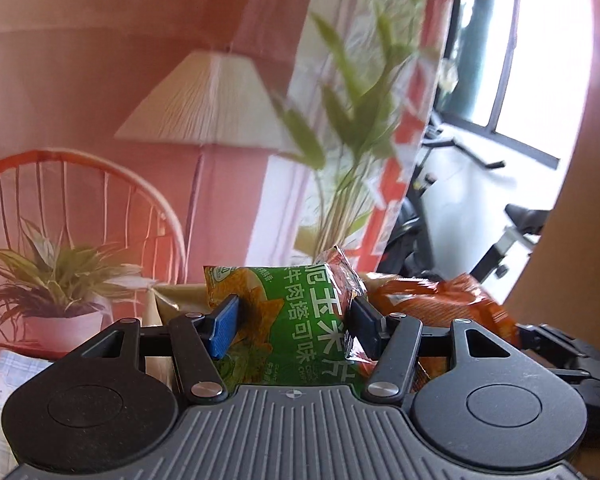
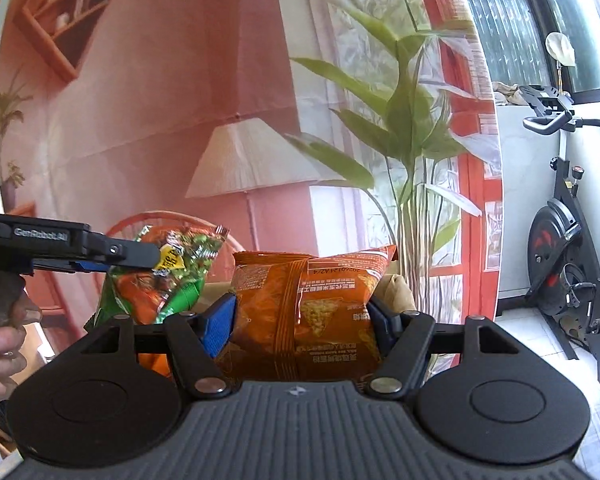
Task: Organize snacks
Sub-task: 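Lift both chip bags with the left and right tools and carry them over the box, then open both tools to drop the green and orange chip bags into the box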
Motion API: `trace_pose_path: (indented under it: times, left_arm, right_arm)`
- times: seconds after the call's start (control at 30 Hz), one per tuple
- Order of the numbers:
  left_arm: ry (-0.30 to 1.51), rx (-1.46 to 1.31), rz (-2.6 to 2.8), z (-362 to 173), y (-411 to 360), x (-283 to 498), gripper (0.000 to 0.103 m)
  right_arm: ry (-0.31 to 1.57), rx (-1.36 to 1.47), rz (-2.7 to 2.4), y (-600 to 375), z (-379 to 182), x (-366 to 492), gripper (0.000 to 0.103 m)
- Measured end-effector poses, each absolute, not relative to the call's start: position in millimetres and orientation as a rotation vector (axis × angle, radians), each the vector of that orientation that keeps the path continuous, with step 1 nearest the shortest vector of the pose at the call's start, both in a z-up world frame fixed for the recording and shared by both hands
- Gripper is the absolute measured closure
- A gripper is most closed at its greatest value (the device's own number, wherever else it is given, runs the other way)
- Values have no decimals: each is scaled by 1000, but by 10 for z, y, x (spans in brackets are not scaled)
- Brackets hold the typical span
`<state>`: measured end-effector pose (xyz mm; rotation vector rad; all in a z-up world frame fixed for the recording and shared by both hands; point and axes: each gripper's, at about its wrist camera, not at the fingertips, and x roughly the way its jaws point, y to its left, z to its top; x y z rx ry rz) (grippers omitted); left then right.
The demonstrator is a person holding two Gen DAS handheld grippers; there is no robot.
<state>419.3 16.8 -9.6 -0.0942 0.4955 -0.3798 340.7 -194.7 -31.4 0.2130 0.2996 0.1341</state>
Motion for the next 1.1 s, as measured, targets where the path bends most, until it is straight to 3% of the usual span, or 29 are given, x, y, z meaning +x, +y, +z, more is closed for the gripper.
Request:
trace_pose_path:
  times: [0.2,0.33,0.4,0.47,0.57,0.83,1.1]
  left_arm:
    - [532,-65,-370,-235,124,4403,41]
    - [527,-79,-386,-247,136,4416,31]
    - [526,-87,-384,-249,182,4379,30]
    - [521,-91,-375,-238,226,4338,29]
    - [521,-108,-349,-206,314,4270,29]
    - [512,-139,-332,-145,501,3879,29]
    - [550,-227,-311,-507,778,3066,29]
  right_arm:
    - [336,151,121,-1842,-456,3677,33]
    - [392,126,125,-1793,-558,3785,30]
    - [388,143,128,-1800,-569,3730,29]
    - [379,155,120,-1815,-565,3661,22]
    - [384,175,109,-1839,-541,3589,22]
    - [353,216,83,-1842,-410,3237,22]
    - [342,259,96,-1752,-509,2668,22]
